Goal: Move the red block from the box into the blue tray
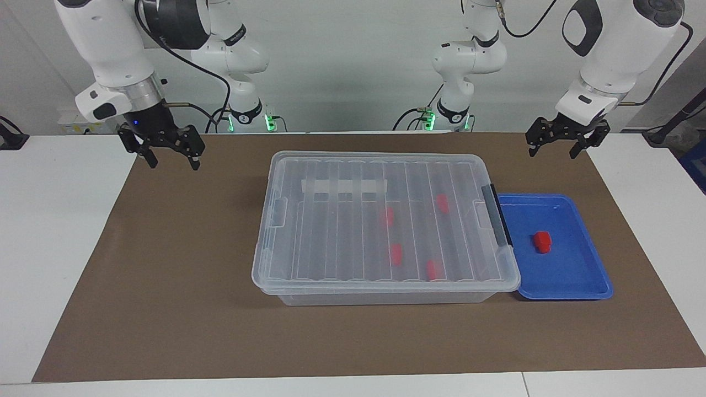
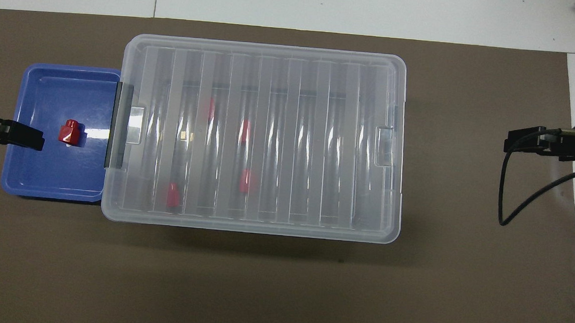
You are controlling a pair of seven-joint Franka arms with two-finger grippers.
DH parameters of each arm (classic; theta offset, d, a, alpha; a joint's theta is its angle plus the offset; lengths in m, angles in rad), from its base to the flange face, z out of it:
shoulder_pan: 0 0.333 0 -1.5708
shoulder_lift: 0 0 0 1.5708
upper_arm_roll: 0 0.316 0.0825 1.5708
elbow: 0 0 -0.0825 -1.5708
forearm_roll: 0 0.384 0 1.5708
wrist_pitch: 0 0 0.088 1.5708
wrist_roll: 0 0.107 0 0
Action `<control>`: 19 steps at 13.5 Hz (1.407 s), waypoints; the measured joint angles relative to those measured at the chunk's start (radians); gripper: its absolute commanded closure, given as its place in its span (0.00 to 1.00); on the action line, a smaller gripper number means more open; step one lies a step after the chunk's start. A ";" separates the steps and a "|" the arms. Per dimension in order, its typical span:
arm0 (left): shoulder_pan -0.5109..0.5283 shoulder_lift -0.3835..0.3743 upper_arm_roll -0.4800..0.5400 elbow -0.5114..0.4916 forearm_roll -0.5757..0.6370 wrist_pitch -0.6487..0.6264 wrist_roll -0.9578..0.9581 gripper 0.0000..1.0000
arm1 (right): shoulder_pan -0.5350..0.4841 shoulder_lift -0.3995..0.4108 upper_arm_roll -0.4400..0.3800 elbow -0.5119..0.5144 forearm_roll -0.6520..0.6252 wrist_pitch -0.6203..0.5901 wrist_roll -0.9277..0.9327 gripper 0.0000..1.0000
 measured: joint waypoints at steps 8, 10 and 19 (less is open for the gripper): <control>-0.016 0.012 0.033 -0.011 0.000 0.001 0.000 0.00 | -0.004 0.026 0.000 0.080 -0.010 -0.161 0.000 0.00; -0.024 0.021 0.041 -0.011 0.000 0.002 0.000 0.00 | -0.001 0.026 0.001 0.078 -0.009 -0.167 0.000 0.00; -0.025 0.012 0.036 -0.007 0.000 0.011 0.000 0.00 | -0.001 0.026 0.002 0.065 -0.007 -0.168 0.000 0.00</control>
